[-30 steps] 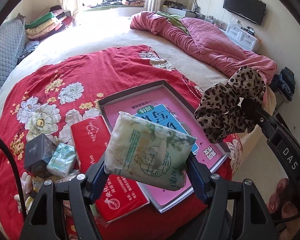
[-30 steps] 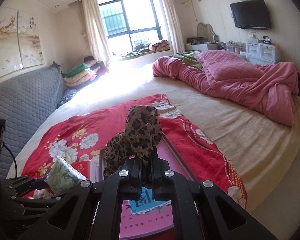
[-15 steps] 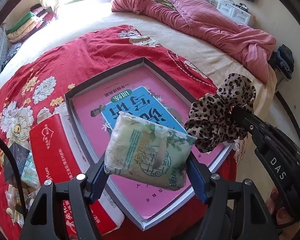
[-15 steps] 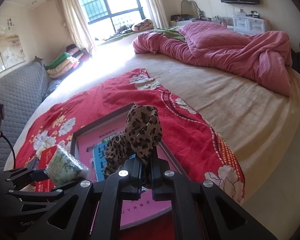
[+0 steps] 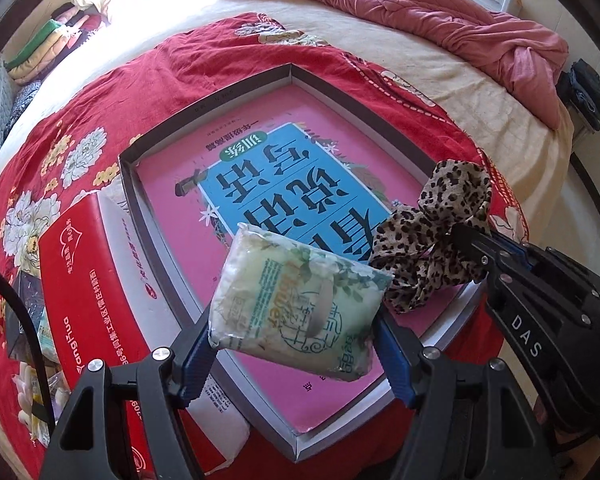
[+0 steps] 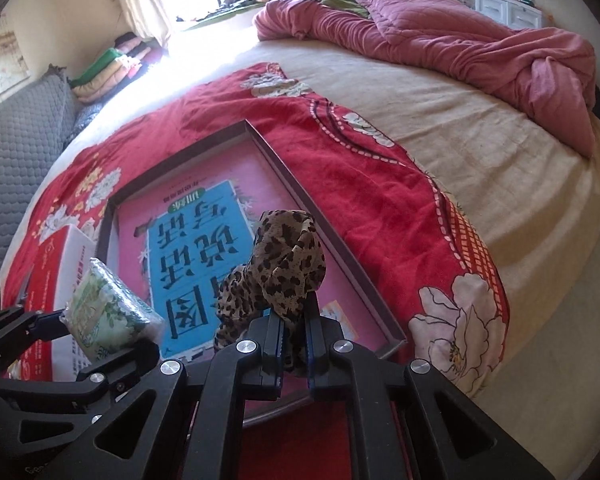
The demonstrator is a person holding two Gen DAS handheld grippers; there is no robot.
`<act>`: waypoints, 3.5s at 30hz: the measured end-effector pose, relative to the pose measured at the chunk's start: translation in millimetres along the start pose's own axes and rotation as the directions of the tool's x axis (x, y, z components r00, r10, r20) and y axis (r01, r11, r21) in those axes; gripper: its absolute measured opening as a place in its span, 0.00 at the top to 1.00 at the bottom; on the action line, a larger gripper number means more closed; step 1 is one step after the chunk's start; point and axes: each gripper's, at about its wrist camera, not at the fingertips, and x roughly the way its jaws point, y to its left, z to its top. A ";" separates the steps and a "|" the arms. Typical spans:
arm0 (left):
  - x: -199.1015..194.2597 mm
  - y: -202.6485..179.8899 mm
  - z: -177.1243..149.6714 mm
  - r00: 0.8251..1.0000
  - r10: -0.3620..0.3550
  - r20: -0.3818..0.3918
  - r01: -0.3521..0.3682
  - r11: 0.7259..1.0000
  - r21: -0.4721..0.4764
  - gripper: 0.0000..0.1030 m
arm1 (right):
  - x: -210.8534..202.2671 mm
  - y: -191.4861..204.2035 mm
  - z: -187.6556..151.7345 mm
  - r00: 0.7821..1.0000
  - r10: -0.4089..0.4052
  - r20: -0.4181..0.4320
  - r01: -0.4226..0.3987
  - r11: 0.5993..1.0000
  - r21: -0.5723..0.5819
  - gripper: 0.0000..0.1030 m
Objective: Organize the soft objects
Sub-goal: 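Carry the packet with the left tool while the right tool carries the scrunchie toward the pink box, then open the right tool to drop the scrunchie in the pink box while the left tool drops the packet, then move both open tools back over the pile of soft items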
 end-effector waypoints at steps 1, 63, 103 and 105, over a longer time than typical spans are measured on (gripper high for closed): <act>1.4 -0.2 -0.3 1.000 0.004 -0.004 -0.004 1.000 0.005 0.30 | 1.3 -1.1 -0.8 1.000 -0.006 -0.006 0.006 1.000 -0.001 0.89; -135.6 77.1 -61.0 0.953 0.069 0.295 -0.027 0.989 -0.143 0.17 | -129.7 85.9 16.2 0.953 0.028 0.301 0.014 0.991 -0.135 0.29; -219.5 232.9 -177.2 0.907 0.225 0.357 -0.052 0.900 -0.433 0.17 | -206.4 271.0 -36.5 0.911 0.301 0.282 -0.136 0.865 -0.483 0.28; -219.1 237.7 -181.9 0.907 0.235 0.350 -0.062 0.896 -0.440 0.17 | -206.4 277.6 -40.0 0.910 0.307 0.278 -0.136 0.855 -0.500 0.28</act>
